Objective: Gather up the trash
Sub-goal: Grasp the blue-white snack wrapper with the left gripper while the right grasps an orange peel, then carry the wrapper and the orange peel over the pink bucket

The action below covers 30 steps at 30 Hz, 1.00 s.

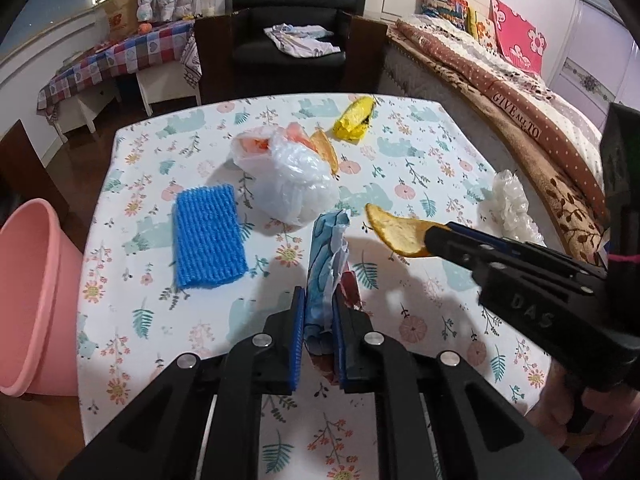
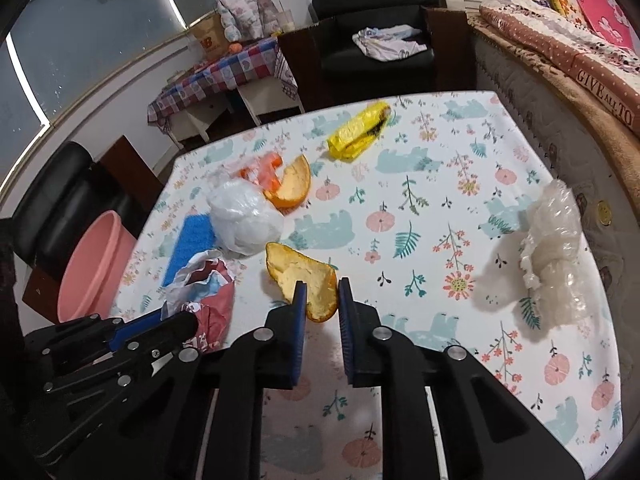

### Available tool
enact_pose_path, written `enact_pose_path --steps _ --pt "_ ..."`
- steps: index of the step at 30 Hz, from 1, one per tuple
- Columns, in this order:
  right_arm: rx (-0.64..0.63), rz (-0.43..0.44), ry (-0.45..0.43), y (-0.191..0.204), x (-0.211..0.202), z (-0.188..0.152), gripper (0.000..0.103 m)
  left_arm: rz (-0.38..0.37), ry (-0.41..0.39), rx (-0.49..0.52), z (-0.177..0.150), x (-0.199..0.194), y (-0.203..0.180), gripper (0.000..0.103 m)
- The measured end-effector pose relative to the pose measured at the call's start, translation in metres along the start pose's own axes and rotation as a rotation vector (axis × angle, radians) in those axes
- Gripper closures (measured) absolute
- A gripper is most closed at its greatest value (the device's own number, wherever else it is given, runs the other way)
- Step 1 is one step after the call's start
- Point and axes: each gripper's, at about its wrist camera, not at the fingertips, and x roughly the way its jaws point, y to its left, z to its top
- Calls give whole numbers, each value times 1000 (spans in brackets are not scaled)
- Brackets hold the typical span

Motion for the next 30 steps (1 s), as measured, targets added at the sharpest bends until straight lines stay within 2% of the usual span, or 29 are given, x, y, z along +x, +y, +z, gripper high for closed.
enact_pose_path --steps 10,30 --pt "-75 57 -49 39 -23 11 87 48 -81 -61 0 -34 28 91" --pt "-309 206 12 181 14 23 87 201 -145 -298 -23 -81 141 91"
